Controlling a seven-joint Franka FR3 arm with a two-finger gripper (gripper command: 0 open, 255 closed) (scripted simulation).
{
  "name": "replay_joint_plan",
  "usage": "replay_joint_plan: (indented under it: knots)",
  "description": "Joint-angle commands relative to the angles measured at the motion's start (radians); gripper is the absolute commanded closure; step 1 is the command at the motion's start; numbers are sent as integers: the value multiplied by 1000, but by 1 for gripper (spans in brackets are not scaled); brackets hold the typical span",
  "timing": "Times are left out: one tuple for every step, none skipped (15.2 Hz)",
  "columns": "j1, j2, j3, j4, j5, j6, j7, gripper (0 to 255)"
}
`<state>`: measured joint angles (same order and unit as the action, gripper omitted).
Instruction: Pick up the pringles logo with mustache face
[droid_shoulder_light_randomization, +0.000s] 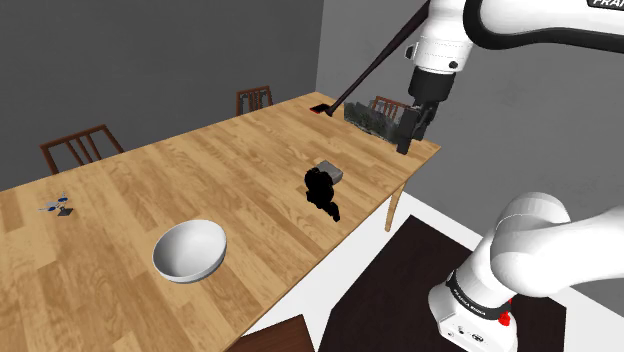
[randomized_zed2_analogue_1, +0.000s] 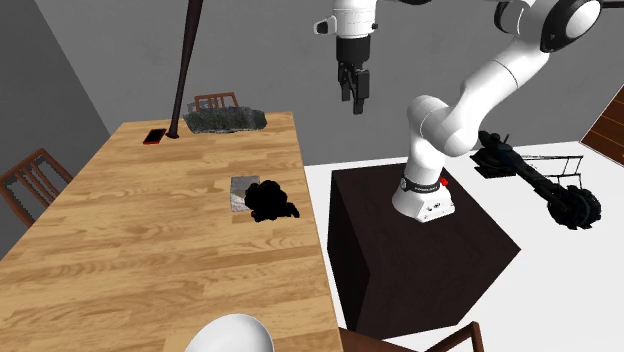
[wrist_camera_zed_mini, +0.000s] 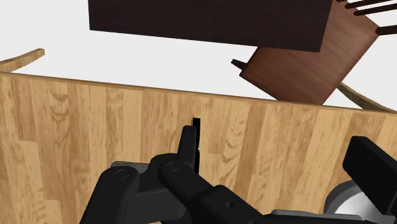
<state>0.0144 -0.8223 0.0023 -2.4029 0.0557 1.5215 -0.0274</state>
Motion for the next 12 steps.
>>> replay_joint_plan:
  knots:
    - [0, 0, 0, 0, 0, 0, 0, 0]
    - [-2, 19, 1, -16, -2, 38, 0, 0]
    - [-3, 40, 2, -30, -3, 75, 0, 0]
    - [-5, 62, 3, -42, -5, 113, 0, 0]
    - [-6, 86, 4, -54, -6, 151, 0, 0]
    - [-8, 112, 4, -63, -8, 189, 0, 0]
    - [-10, 138, 5, -72, -9, 227, 0, 0]
    - [-12, 166, 6, -78, -11, 265, 1, 0]
    - [-13, 196, 7, -84, -12, 302, 1, 0]
    - [-15, 226, 8, -87, -14, 339, 2, 0]
    - [-17, 258, 8, -90, -16, 376, 2, 0]
    - [-19, 291, 9, -90, -18, 412, 3, 0]
